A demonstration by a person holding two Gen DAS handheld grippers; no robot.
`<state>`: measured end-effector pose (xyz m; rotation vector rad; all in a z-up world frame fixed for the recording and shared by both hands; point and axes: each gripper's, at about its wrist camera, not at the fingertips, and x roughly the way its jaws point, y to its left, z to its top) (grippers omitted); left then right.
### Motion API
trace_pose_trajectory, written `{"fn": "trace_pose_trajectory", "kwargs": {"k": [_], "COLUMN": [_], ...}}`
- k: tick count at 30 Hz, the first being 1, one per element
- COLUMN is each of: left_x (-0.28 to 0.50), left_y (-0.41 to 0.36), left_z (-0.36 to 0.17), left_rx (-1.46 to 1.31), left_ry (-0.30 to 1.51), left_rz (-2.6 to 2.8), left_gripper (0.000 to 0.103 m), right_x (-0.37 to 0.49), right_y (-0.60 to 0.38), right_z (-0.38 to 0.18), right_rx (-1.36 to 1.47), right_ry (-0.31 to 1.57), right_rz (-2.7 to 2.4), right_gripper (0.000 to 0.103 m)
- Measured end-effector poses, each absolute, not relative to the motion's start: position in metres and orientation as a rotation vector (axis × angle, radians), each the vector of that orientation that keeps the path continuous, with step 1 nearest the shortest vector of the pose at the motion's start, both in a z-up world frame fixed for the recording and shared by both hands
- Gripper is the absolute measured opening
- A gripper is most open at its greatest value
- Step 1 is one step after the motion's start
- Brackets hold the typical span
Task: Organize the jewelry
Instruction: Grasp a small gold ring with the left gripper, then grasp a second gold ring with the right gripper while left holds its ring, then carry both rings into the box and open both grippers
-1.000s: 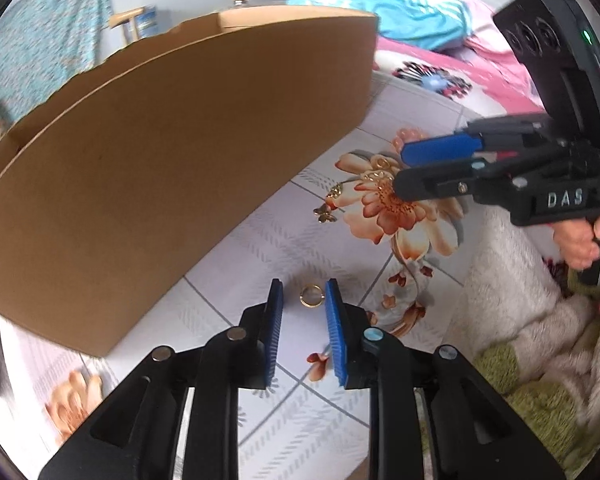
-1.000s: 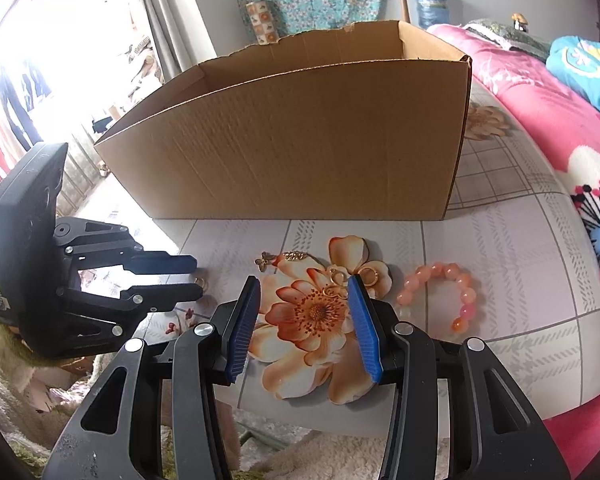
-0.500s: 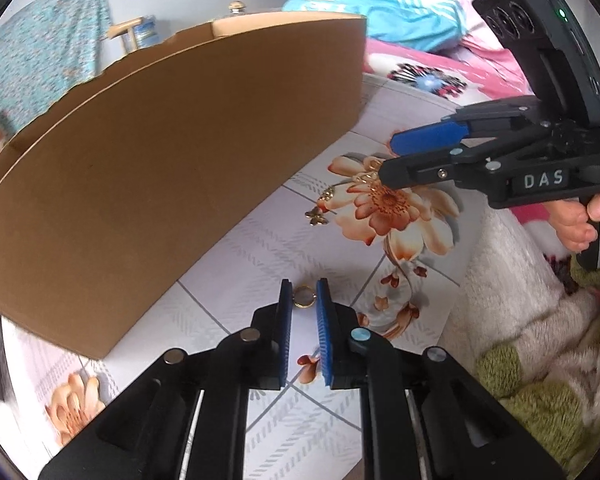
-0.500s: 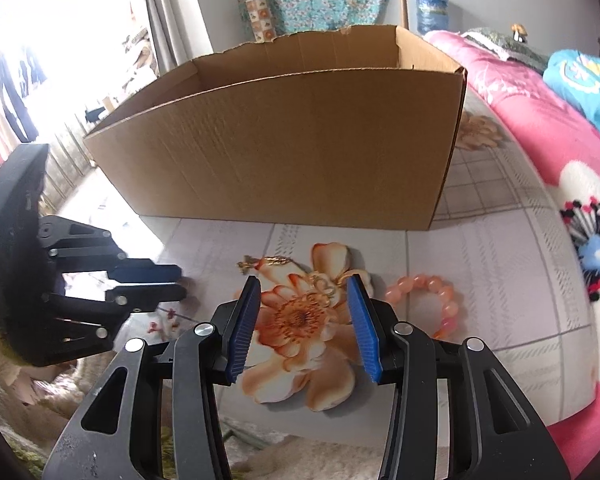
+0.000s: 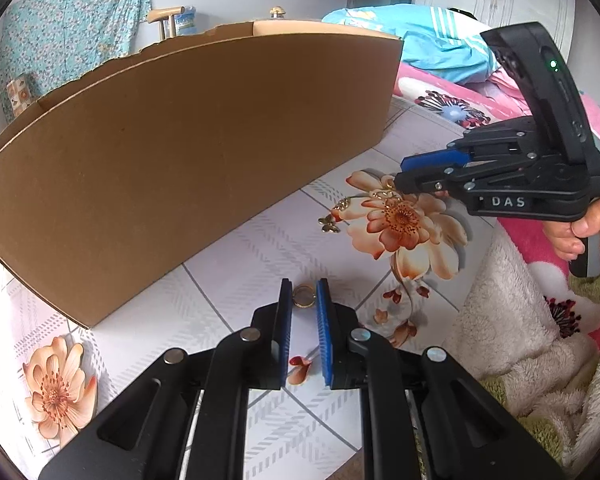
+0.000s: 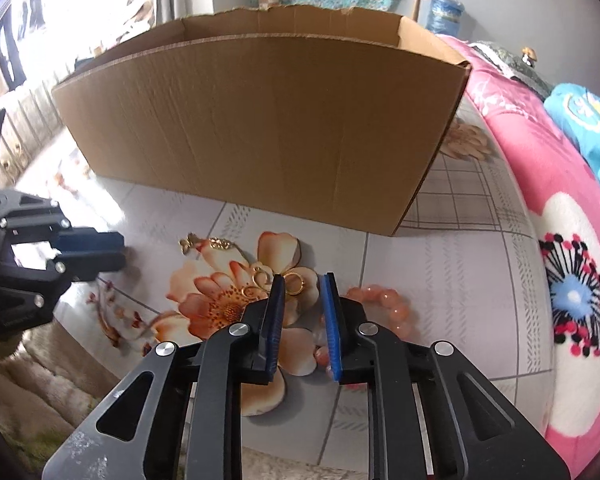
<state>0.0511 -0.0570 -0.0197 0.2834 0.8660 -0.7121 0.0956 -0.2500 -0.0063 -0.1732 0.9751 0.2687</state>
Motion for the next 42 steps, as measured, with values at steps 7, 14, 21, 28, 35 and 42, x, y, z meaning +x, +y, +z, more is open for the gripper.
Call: {"fn": "trace_pose_trajectory", "kwargs": {"k": [7, 14, 21, 28, 35, 42], "left_x": [0.052, 0.051, 0.049, 0.049, 0.039, 0.025], "left_y": [-0.057, -0.059, -0.061, -0.061, -0.055, -0.046], "left_z": [-0.020, -0.020, -0.020, -0.019, -0.004, 0.046], "left_rx": [0.287, 0.300, 0.320, 0.304, 0.295, 0.237], "left_ry": [0.868, 0.864, 0.852, 0.850, 0.807, 0.700], "left_rz": [-0.715, -0.711, -0.712, -0.715, -0.718, -0.765], "left_gripper": [0.012, 0.012, 0.012, 0.012, 0.011, 0.012], "right_x": [0.098, 0.108, 0.108, 0.103, 0.087, 0.080], "right_y": [-0.242, -0.241, -0.248, -0.259, -0.270, -0.266], "right_z": [-0.008, -0.006, -0.005, 0.007, 0.036, 0.075], "right_rx": [-0.199, -0.171, -0.112, -0.063, -0.037, -0.010], "right_ry": [0.985, 1.011, 0.994, 0.951, 0.867, 0.749], "right_rz": [0.309, 0.342, 0.324, 0.302, 0.307, 0.381], "right_gripper": [0.016, 0.011, 0.010, 0.010, 0.010, 0.010]}}
